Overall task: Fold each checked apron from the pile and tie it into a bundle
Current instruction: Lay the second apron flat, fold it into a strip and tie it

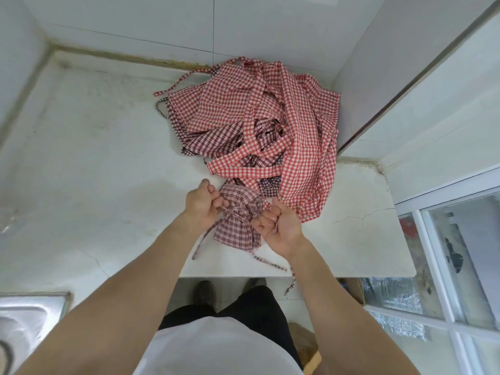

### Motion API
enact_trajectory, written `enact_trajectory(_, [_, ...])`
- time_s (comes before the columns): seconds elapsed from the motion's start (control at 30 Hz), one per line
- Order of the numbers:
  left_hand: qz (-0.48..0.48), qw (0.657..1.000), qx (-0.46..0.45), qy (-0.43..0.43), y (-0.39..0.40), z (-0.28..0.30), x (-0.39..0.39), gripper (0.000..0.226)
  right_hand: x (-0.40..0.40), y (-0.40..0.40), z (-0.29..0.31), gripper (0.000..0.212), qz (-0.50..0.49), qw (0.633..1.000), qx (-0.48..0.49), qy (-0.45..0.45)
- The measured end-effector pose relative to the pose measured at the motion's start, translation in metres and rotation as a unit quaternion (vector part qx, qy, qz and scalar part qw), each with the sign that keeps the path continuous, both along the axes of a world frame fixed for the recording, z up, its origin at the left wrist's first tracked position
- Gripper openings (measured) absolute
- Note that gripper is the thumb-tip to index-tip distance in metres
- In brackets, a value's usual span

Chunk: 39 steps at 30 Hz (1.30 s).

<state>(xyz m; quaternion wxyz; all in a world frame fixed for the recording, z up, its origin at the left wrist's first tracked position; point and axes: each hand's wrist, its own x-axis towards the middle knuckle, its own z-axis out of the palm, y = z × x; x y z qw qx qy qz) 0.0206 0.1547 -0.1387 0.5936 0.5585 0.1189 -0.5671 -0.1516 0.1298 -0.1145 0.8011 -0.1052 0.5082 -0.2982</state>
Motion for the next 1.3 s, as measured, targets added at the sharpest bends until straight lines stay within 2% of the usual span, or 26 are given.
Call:
enact_trajectory(0.13, [-0.002, 0.999, 0.049, -0.015, -0.005, 0.002, 0.01, 0.039, -0.001, 0.002, 0.013, 0.059, 0.073, 0.997, -0.034, 0.023])
enact_trajectory(0.23, [-0.007, 0.998, 0.064, -0.025, -0.014, 0.008, 0.017, 0.036, 0.0, 0.007, 0.02, 0.059, 0.086, 0.994, -0.066, 0.022])
enact_trajectory(0.37, [0.005, 0.996, 0.086, -0.02, -0.019, 0.008, 0.021, 0.037, 0.004, 0.019, 0.029, 0.063, 0.113, 0.98, -0.155, 0.061])
enact_trajectory(0.53, [-0.047, 0.996, 0.051, -0.057, -0.021, 0.015, 0.016, 0.037, 0.005, 0.027, 0.04, 0.066, 0.106, 0.969, -0.207, 0.086])
enact_trajectory(0.63, [-0.15, 0.983, -0.015, -0.108, -0.019, 0.029, 0.012, 0.037, -0.003, 0.023, 0.055, 0.067, 0.098, 0.97, -0.194, 0.112])
enact_trajectory(0.73, [-0.263, 0.949, -0.11, -0.136, -0.02, 0.057, 0.013, 0.039, -0.017, 0.012, 0.072, 0.06, 0.07, 0.977, -0.173, 0.106])
enact_trajectory(0.83, [-0.342, 0.907, -0.165, -0.182, -0.03, 0.096, 0.003, 0.037, -0.038, -0.004, 0.084, 0.053, 0.048, 0.975, -0.189, 0.104])
enact_trajectory(1.0, [-0.465, 0.791, -0.221, -0.33, -0.058, 0.163, -0.049, 0.023, -0.094, -0.041, 0.11, 0.045, 0.023, 0.967, -0.218, 0.128])
enact_trajectory(1.1, [-0.479, 0.715, -0.223, -0.459, -0.075, 0.19, -0.089, 0.022, -0.132, -0.059, 0.132, 0.037, 0.007, 0.94, -0.257, 0.226])
enact_trajectory(1.17, [-0.462, 0.676, -0.214, -0.533, -0.09, 0.203, -0.108, 0.027, -0.154, -0.071, 0.144, 0.032, 0.015, 0.926, -0.272, 0.261])
enact_trajectory(1.23, [-0.447, 0.67, -0.22, -0.55, -0.107, 0.223, -0.135, 0.024, -0.186, -0.089, 0.161, 0.028, 0.024, 0.925, -0.273, 0.263])
enact_trajectory(1.3, [-0.436, 0.686, -0.247, -0.527, -0.124, 0.25, -0.17, 0.024, -0.225, -0.11, 0.179, 0.027, 0.008, 0.926, -0.274, 0.261])
